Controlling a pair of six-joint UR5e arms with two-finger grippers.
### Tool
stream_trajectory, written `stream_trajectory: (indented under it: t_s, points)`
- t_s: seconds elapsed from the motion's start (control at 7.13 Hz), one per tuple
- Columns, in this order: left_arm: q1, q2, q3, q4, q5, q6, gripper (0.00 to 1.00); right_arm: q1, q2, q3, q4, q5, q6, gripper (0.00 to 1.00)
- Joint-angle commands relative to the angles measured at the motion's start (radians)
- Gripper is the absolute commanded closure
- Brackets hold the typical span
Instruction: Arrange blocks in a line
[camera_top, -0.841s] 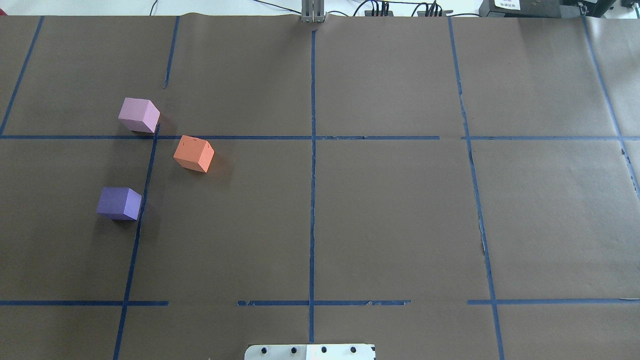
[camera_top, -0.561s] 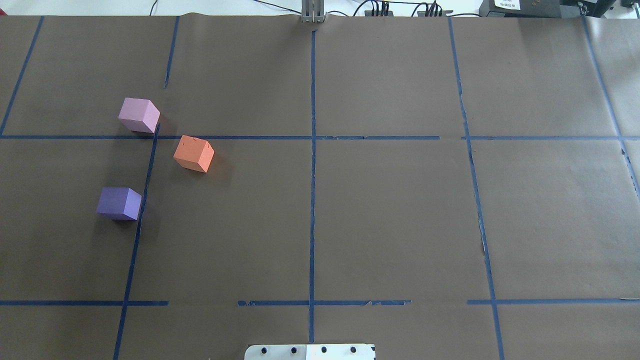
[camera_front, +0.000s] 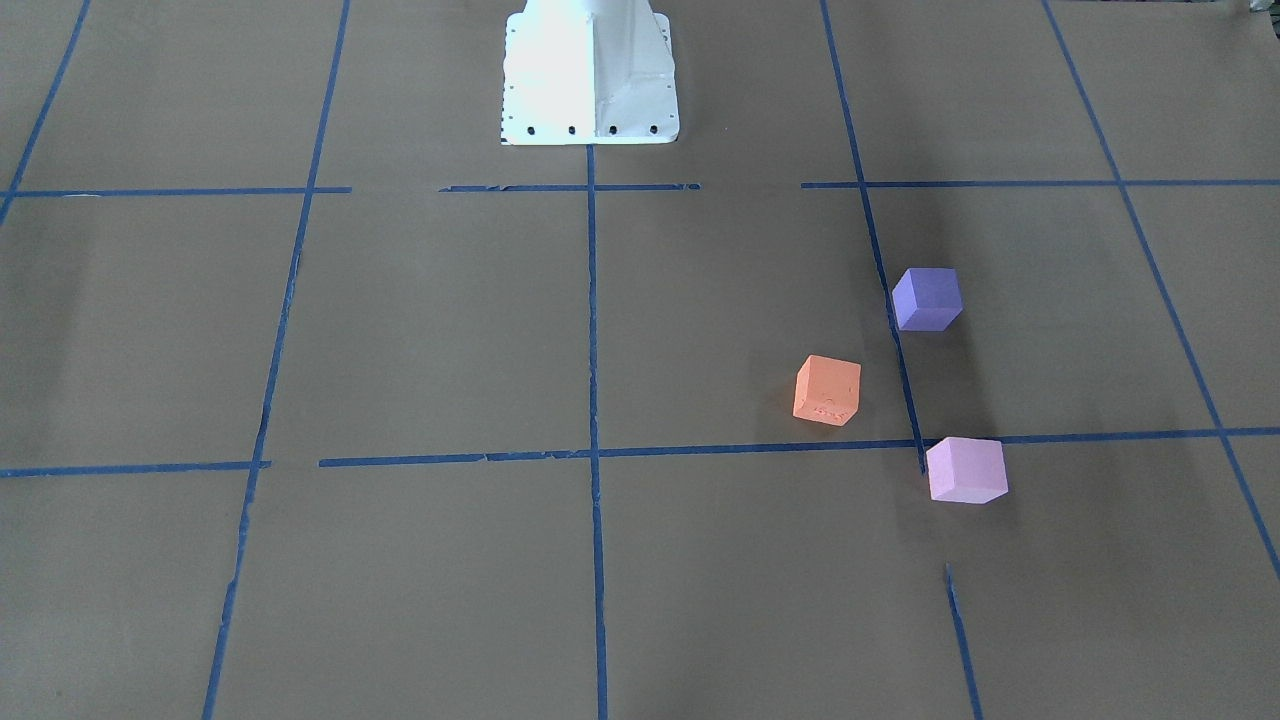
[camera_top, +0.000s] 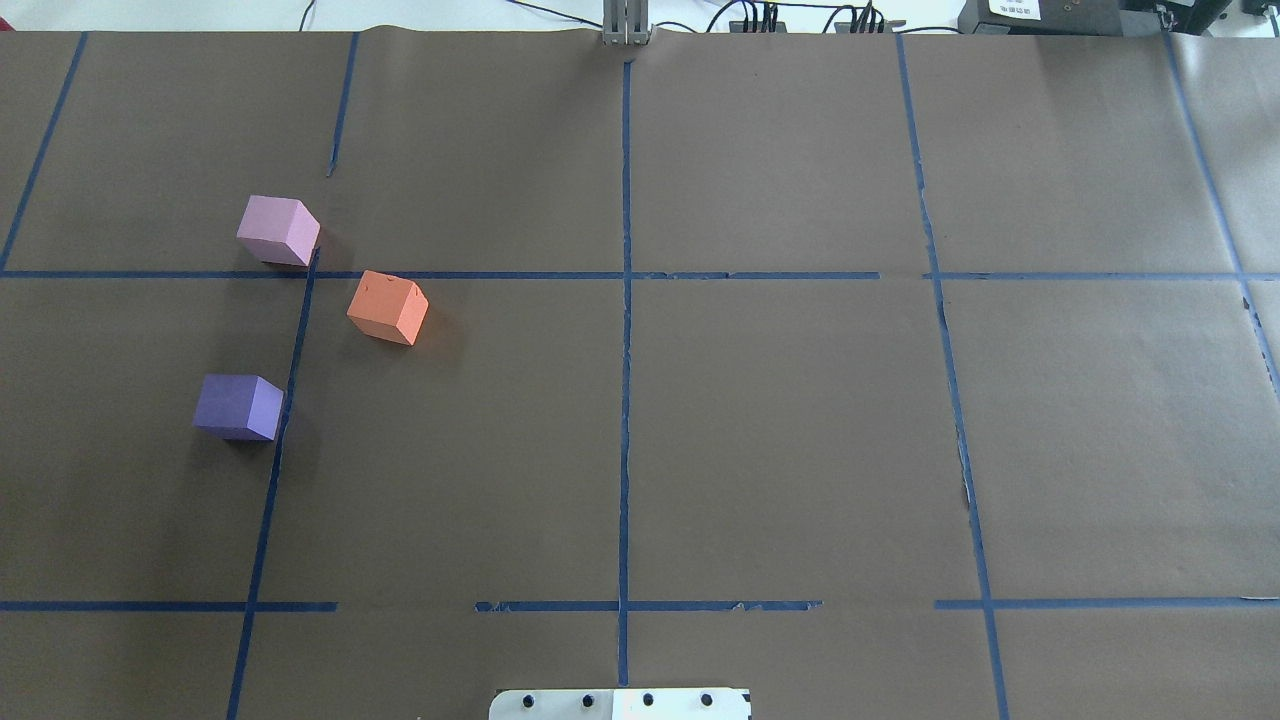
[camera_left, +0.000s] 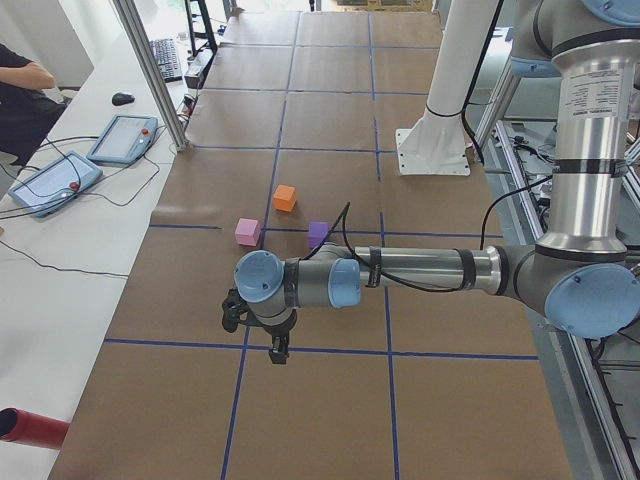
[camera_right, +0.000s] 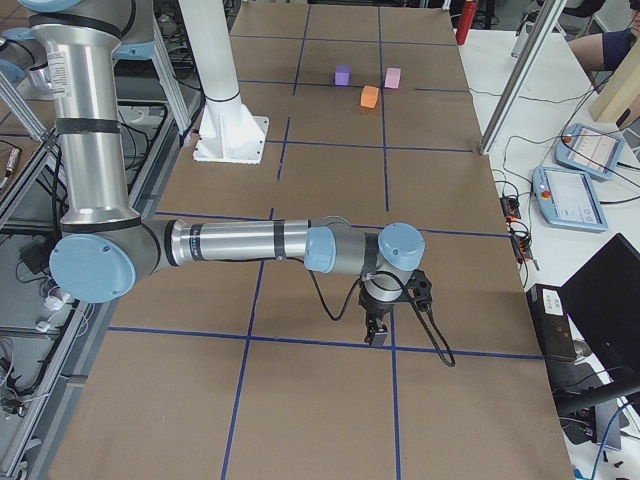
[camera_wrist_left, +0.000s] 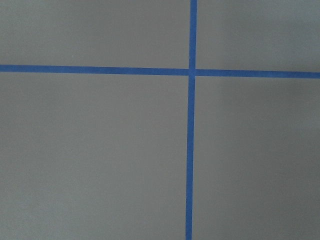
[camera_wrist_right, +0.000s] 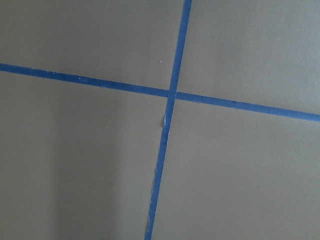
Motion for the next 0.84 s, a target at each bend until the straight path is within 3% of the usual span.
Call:
stream_trajectory:
  t_s: [0.0, 0.7]
  points:
    - [0.058, -0.063, -0.002, -0.006, 0.003, -0.009, 0.00, 0.000, 0.000, 0.000, 0.000, 0.000, 0.000, 0.00]
    - [0.256, -0.261, -0.011, -0.006, 0.029, -0.235, 0.00, 0.000, 0.000, 0.000, 0.000, 0.000, 0.000, 0.00]
